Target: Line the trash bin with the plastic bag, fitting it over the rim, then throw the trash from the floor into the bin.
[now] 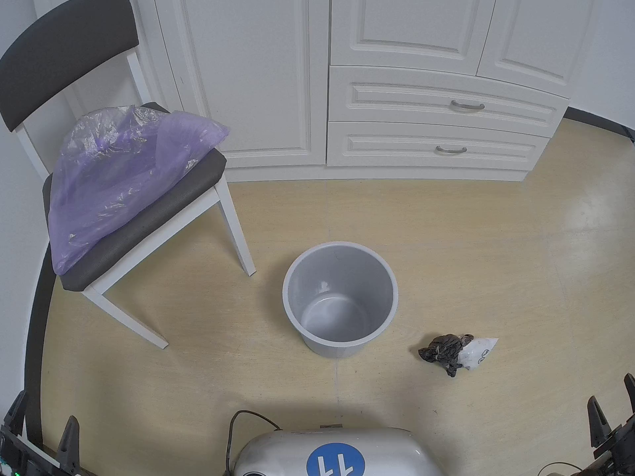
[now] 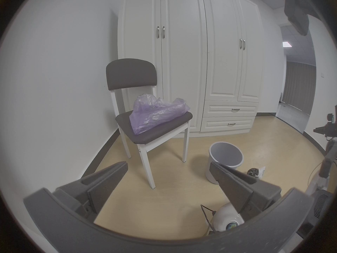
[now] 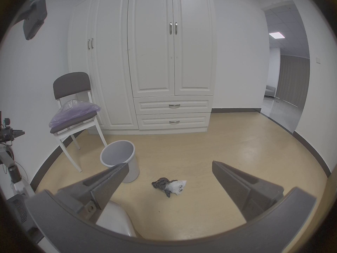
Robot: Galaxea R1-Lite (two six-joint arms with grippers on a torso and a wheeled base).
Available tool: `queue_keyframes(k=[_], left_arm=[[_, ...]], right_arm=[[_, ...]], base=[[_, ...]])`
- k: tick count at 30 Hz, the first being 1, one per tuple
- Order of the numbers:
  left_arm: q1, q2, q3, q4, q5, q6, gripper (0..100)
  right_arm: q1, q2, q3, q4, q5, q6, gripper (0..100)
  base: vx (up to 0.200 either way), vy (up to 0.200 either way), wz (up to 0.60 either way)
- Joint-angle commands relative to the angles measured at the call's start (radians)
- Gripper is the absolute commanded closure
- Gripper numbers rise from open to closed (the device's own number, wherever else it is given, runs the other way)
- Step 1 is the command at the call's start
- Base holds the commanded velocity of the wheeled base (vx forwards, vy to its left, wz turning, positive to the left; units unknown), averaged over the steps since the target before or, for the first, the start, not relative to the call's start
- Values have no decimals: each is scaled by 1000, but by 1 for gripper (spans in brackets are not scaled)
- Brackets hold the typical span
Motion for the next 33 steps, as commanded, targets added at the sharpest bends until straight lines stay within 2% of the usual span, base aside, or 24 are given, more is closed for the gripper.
queue_keyframes(k=[1,10,33], left_arm=[[0,-16,18,-2,0,0,0],[1,-16,18,-5,-14,29,0],[1,-16,18,-3,-14,20,0]], right_arm=[[0,-16,18,0,-1,-1,0],[-2,-16,18,1,14,-38,0],[-2,-16,18,0,13,-21,0]], base=[[0,0,0],[0,0,0],[0,0,0]])
